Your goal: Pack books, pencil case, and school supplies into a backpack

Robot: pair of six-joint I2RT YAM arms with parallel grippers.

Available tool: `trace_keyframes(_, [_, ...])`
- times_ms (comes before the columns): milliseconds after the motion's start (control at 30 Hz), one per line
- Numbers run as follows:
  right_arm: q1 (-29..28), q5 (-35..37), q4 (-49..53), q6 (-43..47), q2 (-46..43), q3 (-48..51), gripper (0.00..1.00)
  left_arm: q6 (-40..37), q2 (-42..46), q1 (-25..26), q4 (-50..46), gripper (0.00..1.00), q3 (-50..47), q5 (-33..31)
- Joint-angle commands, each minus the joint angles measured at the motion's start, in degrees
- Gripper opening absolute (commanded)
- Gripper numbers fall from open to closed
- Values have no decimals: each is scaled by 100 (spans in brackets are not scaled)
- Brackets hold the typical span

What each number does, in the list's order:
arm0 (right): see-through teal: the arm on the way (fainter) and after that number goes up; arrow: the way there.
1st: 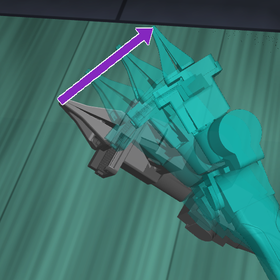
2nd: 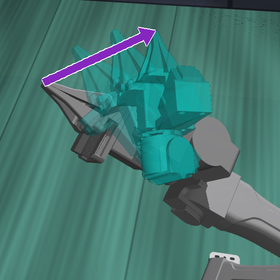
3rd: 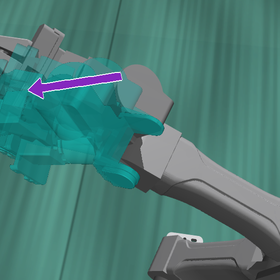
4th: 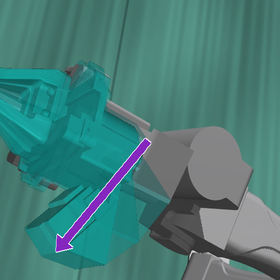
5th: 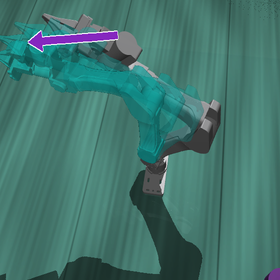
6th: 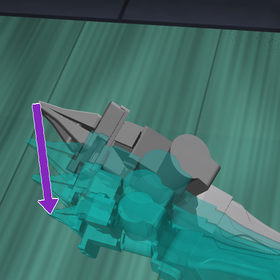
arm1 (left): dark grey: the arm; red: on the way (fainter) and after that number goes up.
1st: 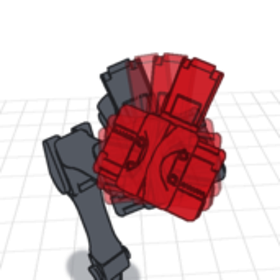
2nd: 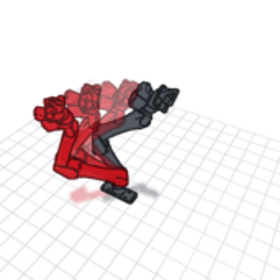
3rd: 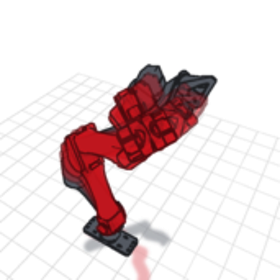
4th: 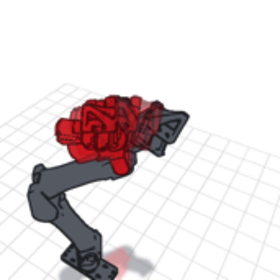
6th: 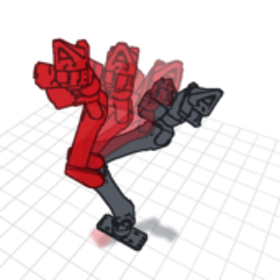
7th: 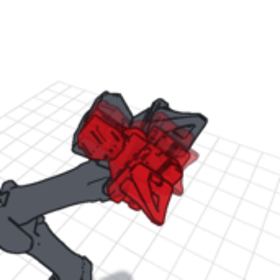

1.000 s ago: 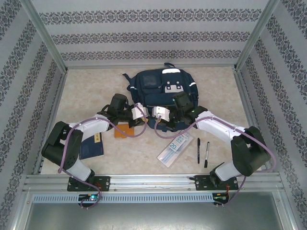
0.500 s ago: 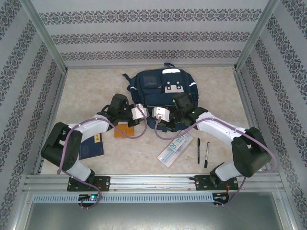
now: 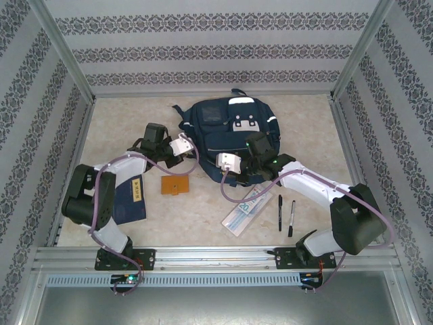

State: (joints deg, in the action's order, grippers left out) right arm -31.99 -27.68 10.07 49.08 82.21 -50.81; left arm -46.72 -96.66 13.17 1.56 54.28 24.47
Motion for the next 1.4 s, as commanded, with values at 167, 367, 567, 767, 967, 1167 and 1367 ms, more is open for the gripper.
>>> trace_keyframes(167, [-7, -201, -48, 55, -233, 44, 0, 879, -1152, -212, -404, 0, 1229, -1448])
trace_keyframes(367, [-26, -167, -87, -78, -216, 42, 0, 1376, -1103, -209, -321, 8, 1346, -1200])
trace_keyframes(567, [98, 83, -537, -1470, -435, 89, 53, 645, 253, -197, -531, 47, 582, 1182])
trace_keyframes(767, [183, 2032, -441, -4444, -1039, 176, 71, -658, 986, 431, -1209, 52, 231, 1638])
trace_keyframes(967, [1070, 3401, 1112, -7558, -1758, 431, 98, -240, 499, 1292, -1101, 52, 576, 1048])
trace_keyframes(1167, [2149, 2772, 1832, -8169, -2173, 712, 98, -77, -363, 1979, -1153, 55, 1260, -43])
trace_keyframes(1367, [2231, 2483, 1942, -7856, -2124, 618, 98, -410, -1043, 2095, -1964, 63, 1903, -86])
